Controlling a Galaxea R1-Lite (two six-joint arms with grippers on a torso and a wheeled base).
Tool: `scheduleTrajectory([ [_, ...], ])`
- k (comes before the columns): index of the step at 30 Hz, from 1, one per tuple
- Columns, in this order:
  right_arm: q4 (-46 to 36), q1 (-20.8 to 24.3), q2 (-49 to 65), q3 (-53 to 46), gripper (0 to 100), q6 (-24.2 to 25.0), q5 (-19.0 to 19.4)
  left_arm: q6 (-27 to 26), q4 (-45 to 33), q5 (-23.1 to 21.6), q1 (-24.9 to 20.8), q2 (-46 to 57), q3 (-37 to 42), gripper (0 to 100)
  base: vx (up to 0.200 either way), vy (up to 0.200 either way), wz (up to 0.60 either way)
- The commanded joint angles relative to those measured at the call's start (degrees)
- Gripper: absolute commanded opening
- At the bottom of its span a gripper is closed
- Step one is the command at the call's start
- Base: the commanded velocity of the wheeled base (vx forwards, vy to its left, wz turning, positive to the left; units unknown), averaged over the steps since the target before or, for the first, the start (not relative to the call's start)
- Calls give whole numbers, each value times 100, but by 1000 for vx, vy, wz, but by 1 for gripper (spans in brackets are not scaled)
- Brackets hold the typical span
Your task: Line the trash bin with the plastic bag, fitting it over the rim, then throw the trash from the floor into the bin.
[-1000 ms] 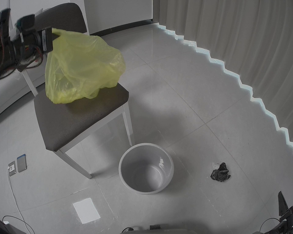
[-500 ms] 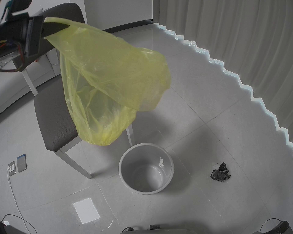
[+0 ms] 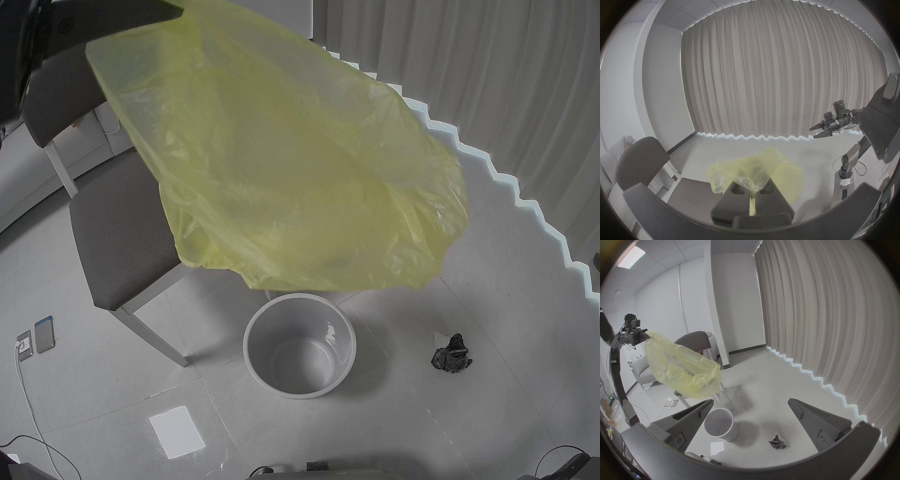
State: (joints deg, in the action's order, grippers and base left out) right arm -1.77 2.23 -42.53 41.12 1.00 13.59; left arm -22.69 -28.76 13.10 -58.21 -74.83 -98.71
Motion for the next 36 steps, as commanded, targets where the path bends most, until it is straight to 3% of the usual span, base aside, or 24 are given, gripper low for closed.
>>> scheduleTrajectory([
  [1,1,322,-915,265,100,111,65,-16,142,25,-156,-164,-52,0,0,0,0],
  [9,106,1183,-1205,344,100,726,65,-8,292,25,-270,-340,-149,0,0,0,0],
  [18,159,1790,-1583,625,100,832,21,-8,318,69,-437,-542,-342,0,0,0,0],
  [36,854,1930,-2813,678,100,858,-164,1,327,8,-472,-744,-553,0,0,0,0],
])
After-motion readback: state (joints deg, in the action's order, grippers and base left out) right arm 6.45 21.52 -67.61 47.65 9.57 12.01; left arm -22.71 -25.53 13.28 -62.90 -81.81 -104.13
